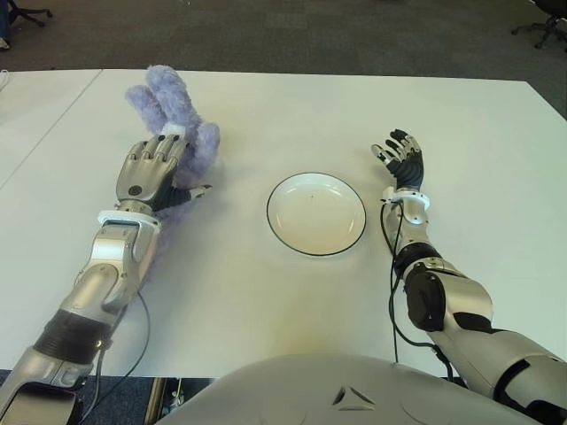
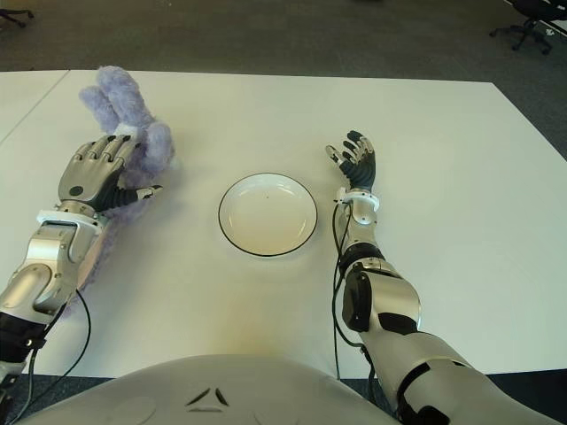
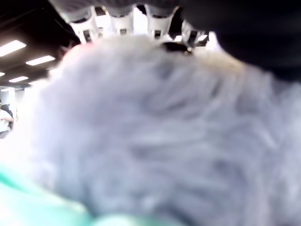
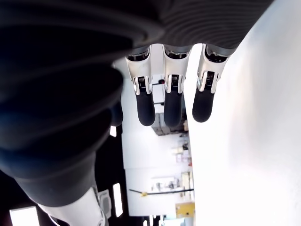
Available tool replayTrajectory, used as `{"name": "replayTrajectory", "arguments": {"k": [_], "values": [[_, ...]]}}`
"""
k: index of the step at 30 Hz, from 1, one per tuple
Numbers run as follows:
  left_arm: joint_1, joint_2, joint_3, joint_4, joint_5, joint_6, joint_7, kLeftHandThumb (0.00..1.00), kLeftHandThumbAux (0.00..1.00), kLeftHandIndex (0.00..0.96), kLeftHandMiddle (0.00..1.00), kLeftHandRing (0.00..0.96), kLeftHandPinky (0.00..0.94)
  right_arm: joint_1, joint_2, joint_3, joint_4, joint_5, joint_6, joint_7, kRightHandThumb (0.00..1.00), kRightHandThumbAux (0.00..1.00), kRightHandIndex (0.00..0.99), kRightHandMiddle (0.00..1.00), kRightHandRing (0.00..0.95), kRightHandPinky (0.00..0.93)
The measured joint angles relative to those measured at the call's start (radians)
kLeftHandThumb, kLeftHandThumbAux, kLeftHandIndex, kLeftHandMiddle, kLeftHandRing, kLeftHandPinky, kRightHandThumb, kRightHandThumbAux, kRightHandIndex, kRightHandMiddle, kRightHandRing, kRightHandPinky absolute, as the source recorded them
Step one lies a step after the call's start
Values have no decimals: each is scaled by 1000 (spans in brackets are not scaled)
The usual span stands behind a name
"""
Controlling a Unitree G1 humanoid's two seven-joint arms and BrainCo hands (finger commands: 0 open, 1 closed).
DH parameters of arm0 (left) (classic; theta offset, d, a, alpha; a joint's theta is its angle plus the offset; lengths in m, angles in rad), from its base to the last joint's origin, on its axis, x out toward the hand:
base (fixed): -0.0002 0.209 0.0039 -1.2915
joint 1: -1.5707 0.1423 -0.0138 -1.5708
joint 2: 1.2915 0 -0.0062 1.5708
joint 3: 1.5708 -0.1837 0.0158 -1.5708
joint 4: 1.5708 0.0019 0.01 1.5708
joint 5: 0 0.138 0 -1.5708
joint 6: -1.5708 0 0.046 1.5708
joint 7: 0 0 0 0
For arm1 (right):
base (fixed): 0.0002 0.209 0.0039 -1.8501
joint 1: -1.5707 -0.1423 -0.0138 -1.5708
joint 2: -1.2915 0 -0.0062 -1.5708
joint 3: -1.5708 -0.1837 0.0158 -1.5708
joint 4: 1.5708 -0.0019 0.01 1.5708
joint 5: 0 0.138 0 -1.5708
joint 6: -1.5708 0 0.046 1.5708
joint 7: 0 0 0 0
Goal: Put the doll into the plate.
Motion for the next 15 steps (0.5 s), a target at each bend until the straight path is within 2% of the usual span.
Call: {"name": "replayTrajectory", "arguments": {"k": [4, 6, 7, 8, 9, 10, 15], "values": [[7, 0, 3, -2, 1, 7, -1, 119, 253, 0, 0, 0, 14, 0, 0, 0, 0, 0, 1, -3, 235, 870, 224, 196, 188, 182], [5, -4, 2, 17, 2, 8, 6, 139, 275, 0, 0, 0, 31, 0, 0, 0, 0, 0, 1, -5, 253, 869, 233, 199, 187, 181], [1, -7, -1, 36, 3, 7, 18, 181, 310, 0, 0, 0, 52, 0, 0, 0, 0, 0, 2, -5, 260, 870, 236, 198, 186, 180], [-8, -16, -7, 68, 5, 5, 37, 188, 316, 0, 0, 0, 56, 0, -1, 0, 1, 0, 3, -5, 262, 869, 236, 198, 186, 180], [-18, -26, -13, 102, 7, 3, 59, 275, 356, 0, 0, 0, 76, -1, -2, 0, 0, 0, 4, -6, 270, 870, 238, 197, 186, 184], [-28, -35, -17, 132, 7, -2, 76, 317, 372, 0, 0, 0, 84, -1, -2, 0, 0, 0, 4, -6, 276, 870, 242, 198, 189, 193], [-108, -87, -35, 297, 4, -36, 182, 367, 389, 0, 0, 0, 99, -6, -5, 0, -4, 0, 3, -6, 297, 871, 251, 203, 194, 199]]}}
